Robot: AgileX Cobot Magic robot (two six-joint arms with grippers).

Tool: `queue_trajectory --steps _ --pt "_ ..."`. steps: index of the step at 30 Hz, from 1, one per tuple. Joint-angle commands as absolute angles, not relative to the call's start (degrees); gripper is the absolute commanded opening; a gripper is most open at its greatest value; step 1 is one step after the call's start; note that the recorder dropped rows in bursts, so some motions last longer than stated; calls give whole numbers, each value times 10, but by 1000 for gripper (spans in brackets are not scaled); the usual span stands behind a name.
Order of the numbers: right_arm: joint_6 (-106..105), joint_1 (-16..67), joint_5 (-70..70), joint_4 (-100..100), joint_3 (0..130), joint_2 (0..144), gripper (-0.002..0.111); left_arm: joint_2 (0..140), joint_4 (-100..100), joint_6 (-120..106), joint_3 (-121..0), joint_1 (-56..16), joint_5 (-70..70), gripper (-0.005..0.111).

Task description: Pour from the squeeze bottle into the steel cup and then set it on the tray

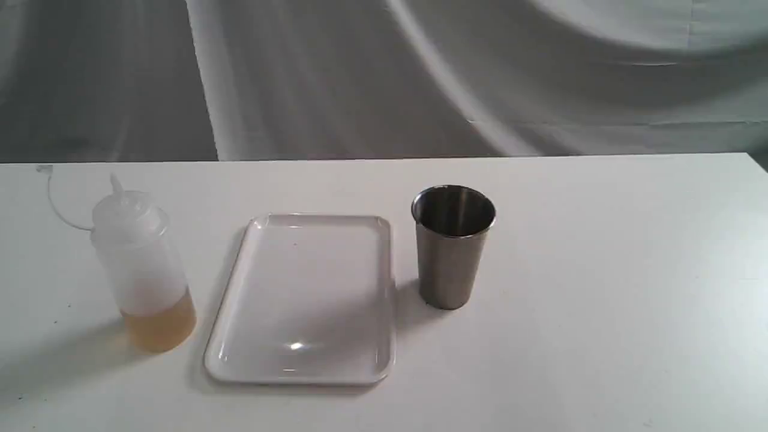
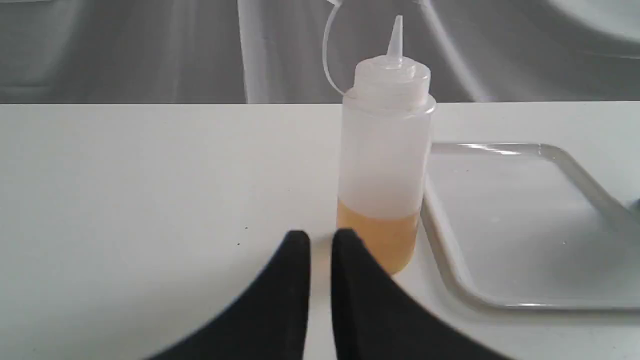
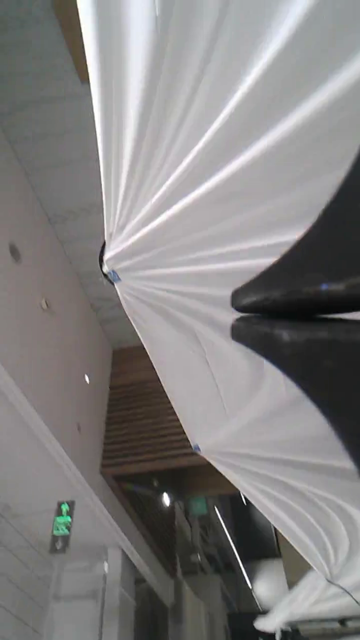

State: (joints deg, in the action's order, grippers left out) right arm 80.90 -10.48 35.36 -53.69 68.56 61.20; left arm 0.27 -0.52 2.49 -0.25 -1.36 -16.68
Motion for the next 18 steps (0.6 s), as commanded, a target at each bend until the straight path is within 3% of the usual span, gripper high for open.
queue_trajectory --steps 1,12,18 --pt "685 -74 239 -421 688 616 0 0 -4 28 0 -16 -163 8" --pt "131 113 94 -178 688 625 0 0 -4 28 0 -16 -163 8" --pt "28 206 7 -61 688 675 0 0 -4 28 0 -16 -163 8"
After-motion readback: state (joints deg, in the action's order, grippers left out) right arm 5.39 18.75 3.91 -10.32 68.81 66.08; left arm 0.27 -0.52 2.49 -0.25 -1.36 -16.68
